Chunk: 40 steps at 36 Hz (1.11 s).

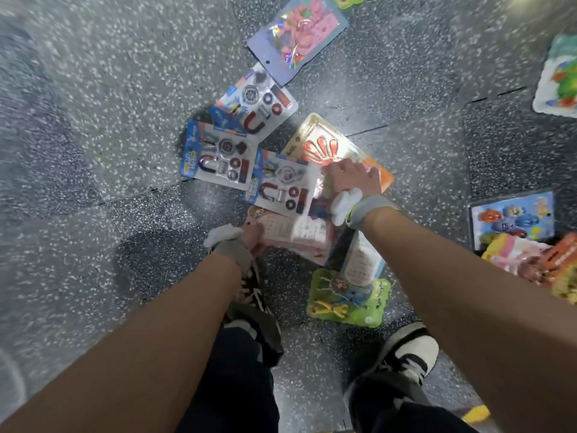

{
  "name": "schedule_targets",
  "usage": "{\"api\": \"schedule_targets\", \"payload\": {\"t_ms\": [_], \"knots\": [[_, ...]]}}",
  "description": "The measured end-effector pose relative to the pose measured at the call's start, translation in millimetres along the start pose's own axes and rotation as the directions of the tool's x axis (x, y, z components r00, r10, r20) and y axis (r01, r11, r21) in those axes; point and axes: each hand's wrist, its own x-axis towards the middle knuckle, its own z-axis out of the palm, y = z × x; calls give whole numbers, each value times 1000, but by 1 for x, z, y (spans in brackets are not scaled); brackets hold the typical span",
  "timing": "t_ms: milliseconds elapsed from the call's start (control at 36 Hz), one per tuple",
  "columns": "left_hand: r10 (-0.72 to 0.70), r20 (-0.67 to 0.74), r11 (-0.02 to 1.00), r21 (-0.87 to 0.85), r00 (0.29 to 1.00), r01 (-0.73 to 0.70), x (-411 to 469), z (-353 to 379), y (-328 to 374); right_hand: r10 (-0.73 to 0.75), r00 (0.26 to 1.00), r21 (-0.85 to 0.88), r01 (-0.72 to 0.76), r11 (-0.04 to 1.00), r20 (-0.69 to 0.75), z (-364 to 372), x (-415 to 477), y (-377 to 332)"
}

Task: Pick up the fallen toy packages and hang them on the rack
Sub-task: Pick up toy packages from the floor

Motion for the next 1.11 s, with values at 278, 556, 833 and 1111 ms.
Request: {"api": "schedule_targets", "payload": {"t_ms": [278, 556, 833, 1111], "knots": [[21, 12, 991, -129, 1000, -20, -27, -28, 16, 35, 999, -70, -37, 997, -30, -5, 0, -2], [70, 115, 994, -94, 991, -60, -97, -28, 26, 177, 980, 142, -189, 972, 91, -29, -50, 10], [183, 124, 978, 73, 975, -193, -207, -55, 76, 237, 971, 384, -227, 895, 21, -115, -141, -8], [274, 272, 952, 58, 922, -300, -361, -113, 152, 195, 980, 392, -169, 905, -28, -245, -240, -66]]}}
